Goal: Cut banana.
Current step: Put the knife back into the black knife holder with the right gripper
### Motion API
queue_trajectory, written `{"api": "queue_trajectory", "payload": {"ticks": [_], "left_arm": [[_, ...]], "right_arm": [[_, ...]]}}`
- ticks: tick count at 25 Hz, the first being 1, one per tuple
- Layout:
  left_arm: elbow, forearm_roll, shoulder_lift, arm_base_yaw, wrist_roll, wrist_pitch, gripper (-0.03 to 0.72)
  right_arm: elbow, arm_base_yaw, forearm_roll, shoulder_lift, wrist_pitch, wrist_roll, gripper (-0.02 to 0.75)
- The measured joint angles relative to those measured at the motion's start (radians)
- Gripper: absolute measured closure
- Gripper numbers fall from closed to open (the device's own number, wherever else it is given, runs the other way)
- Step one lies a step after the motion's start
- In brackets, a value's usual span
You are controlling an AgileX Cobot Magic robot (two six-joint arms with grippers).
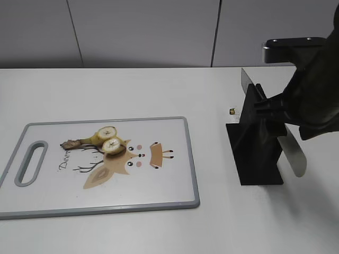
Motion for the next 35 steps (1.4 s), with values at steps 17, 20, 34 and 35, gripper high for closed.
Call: {"api": "queue_trajectory", "payload": {"ticks": [17,20,34,35], "left_arm": [[0.0,0.0,0.0,0.0,0.0,0.0,0.111],[0.0,0.0,0.0,0.0,0.0,0.0,0.111],[0.0,0.0,0.0,0.0,0.0,-0.001,0.13],[0.0,0.0,0.0,0.0,0.0,-0.001,0.13]], "right_arm": [[0.0,0.0,0.0,0.0,0.0,0.0,0.516],[0.0,0.0,0.0,0.0,0.0,0.0,0.516],[0.0,0.0,0.0,0.0,0.0,0.0,0.516],[0.0,0.0,0.0,0.0,0.0,0.0,0.516]]}}
